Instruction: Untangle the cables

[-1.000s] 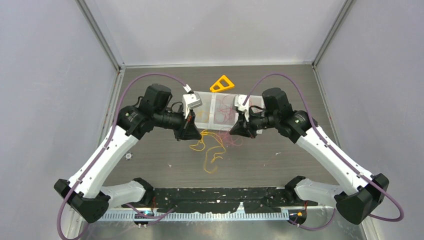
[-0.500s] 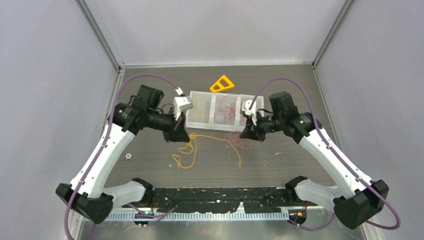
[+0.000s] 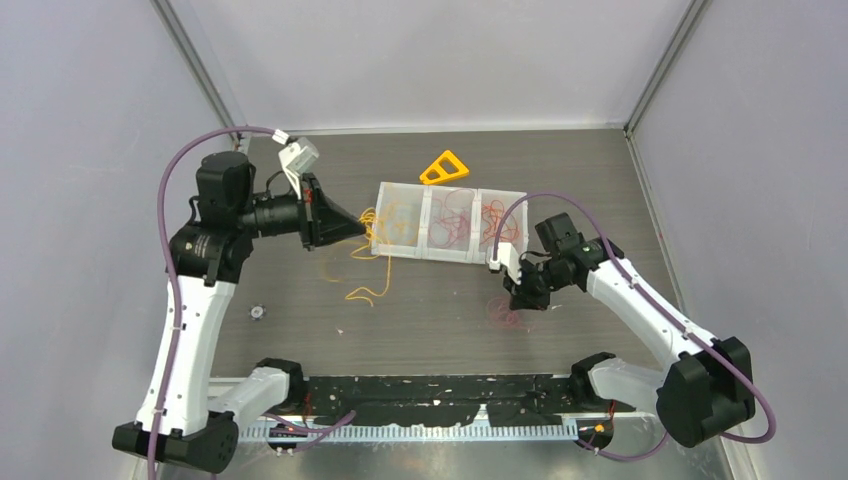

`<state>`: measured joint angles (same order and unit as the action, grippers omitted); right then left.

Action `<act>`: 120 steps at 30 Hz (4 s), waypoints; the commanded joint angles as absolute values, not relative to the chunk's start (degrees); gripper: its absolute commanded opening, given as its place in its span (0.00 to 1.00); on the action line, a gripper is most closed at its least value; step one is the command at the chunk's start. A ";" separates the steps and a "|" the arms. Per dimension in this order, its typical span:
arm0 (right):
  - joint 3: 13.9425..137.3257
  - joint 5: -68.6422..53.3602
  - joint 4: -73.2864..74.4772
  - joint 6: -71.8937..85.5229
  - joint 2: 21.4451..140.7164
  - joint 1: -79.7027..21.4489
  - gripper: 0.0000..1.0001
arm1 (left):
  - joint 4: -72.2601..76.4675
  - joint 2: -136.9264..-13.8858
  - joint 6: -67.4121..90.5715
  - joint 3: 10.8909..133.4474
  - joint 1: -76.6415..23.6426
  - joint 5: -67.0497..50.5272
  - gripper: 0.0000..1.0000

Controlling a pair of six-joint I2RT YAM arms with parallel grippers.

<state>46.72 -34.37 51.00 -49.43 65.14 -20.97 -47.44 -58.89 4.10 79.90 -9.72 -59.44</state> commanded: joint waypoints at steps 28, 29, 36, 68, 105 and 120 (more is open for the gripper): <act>54.20 -35.85 51.28 -44.81 63.51 -19.59 0.05 | -12.92 -89.22 23.78 81.10 -8.44 -47.55 0.00; 54.86 -35.75 51.35 -44.34 63.45 -19.55 0.05 | -12.59 -90.95 23.13 81.74 -8.72 -47.37 0.00; 58.14 -37.46 51.37 -39.92 61.86 -18.99 0.05 | -12.69 -102.71 15.26 87.30 -10.00 -39.68 0.00; 65.95 -59.49 14.53 7.98 64.86 -20.39 0.05 | -16.37 -57.27 -8.98 54.99 -24.75 -51.97 0.83; 86.13 12.57 18.35 -10.90 112.71 -34.71 0.16 | -44.31 -51.42 -8.48 61.42 -5.75 -23.91 1.00; 86.04 -7.47 30.85 -9.63 90.59 -31.96 0.75 | -51.83 -61.90 -0.35 73.48 -4.87 -24.04 1.00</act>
